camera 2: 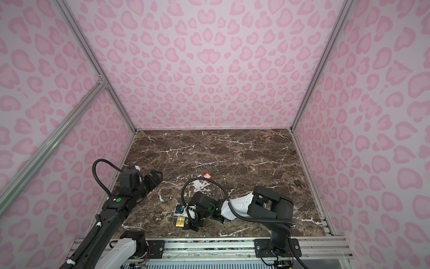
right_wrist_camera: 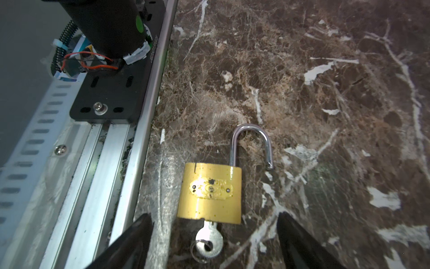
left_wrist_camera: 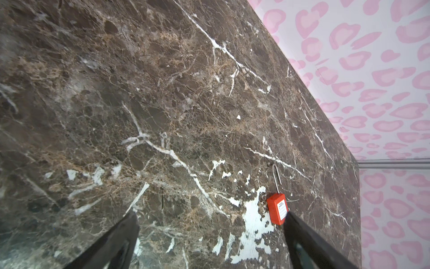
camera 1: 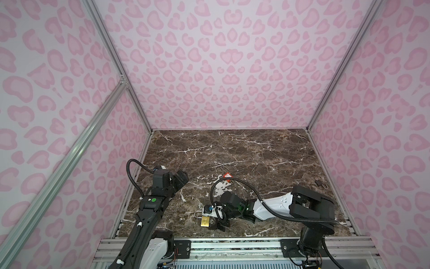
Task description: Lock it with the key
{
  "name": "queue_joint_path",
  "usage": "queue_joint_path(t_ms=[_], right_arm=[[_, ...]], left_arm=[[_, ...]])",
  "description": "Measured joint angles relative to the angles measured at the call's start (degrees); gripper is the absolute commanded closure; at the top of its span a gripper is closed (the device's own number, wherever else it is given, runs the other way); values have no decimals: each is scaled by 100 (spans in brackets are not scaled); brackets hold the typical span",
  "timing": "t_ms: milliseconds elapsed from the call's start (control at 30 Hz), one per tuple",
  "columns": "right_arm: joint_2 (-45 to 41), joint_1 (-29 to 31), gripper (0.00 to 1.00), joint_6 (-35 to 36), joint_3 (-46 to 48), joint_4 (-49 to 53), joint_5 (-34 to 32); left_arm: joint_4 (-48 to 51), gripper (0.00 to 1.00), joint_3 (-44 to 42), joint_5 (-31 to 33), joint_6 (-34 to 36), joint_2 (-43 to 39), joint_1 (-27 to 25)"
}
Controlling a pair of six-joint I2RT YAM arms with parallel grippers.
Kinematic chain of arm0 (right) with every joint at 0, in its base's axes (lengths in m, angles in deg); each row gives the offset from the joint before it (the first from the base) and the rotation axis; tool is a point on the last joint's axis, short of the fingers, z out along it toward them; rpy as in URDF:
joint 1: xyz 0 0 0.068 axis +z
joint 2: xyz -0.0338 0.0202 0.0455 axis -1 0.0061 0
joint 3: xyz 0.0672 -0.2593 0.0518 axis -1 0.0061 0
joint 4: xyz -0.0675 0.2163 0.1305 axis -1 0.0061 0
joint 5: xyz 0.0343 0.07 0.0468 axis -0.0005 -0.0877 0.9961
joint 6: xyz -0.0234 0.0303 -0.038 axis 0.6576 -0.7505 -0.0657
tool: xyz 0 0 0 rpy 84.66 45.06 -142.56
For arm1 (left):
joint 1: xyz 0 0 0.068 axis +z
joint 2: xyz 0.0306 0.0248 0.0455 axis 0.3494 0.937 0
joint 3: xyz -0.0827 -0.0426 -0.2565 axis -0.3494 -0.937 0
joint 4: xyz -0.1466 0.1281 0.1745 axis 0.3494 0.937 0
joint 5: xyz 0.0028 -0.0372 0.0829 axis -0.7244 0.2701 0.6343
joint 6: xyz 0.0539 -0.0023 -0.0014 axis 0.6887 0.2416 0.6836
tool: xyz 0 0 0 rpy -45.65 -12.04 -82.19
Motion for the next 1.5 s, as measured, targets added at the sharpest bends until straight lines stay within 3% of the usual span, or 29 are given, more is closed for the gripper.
queue_joint_path(t_ms=[500, 833, 1033, 1300, 1500], right_arm=[[525, 7, 27, 125, -354, 153, 83], [660, 52, 48, 122, -369, -136, -107], [623, 50, 52, 50, -247, -332, -192], [83, -575, 54, -485, 341, -697, -439], [-481, -1207, 54, -603, 466, -868, -490]], left_arm=[[111, 2, -160, -166, -129, -363, 0], [164, 2, -11, -223, -153, -372, 0], [199, 1, 92, -332, -170, -374, -2], [212, 2, 177, -555, -212, -361, -4], [46, 2, 282, -1058, -254, 177, -295]])
